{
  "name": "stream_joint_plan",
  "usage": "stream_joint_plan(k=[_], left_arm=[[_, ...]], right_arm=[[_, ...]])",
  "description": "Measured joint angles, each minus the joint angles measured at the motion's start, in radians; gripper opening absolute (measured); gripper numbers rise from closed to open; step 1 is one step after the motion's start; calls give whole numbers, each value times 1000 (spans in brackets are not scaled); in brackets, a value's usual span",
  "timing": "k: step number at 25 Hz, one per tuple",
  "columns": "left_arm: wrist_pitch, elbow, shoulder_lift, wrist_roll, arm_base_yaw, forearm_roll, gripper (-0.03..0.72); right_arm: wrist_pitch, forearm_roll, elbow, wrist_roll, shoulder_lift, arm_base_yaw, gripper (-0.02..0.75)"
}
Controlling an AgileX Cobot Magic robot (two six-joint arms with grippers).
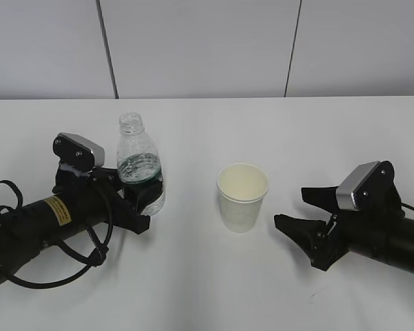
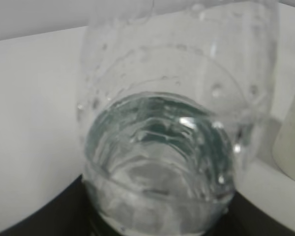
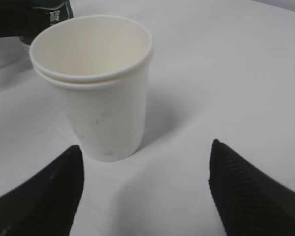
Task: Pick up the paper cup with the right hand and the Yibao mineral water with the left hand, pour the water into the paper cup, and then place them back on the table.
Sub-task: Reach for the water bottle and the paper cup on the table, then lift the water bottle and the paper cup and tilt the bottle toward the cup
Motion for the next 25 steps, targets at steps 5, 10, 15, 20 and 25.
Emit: stream_joint_plan(k=[5, 10, 15, 20, 25], left_arm=[[0, 0, 0, 0, 0, 0, 358], [0, 0, 0, 0, 0, 0, 358], [0, 0, 0, 0, 0, 0, 358], [0, 0, 0, 0, 0, 0, 358], [0, 0, 0, 0, 0, 0, 358]], right_arm=[[-2, -110, -41, 0, 9, 0, 588], [-4, -147, -94, 0, 101, 0, 589], [-4, -154, -142, 0, 171, 35, 589], [-4, -147, -193, 0, 187, 77, 589], [-4, -143, -252, 0, 200, 80, 589]])
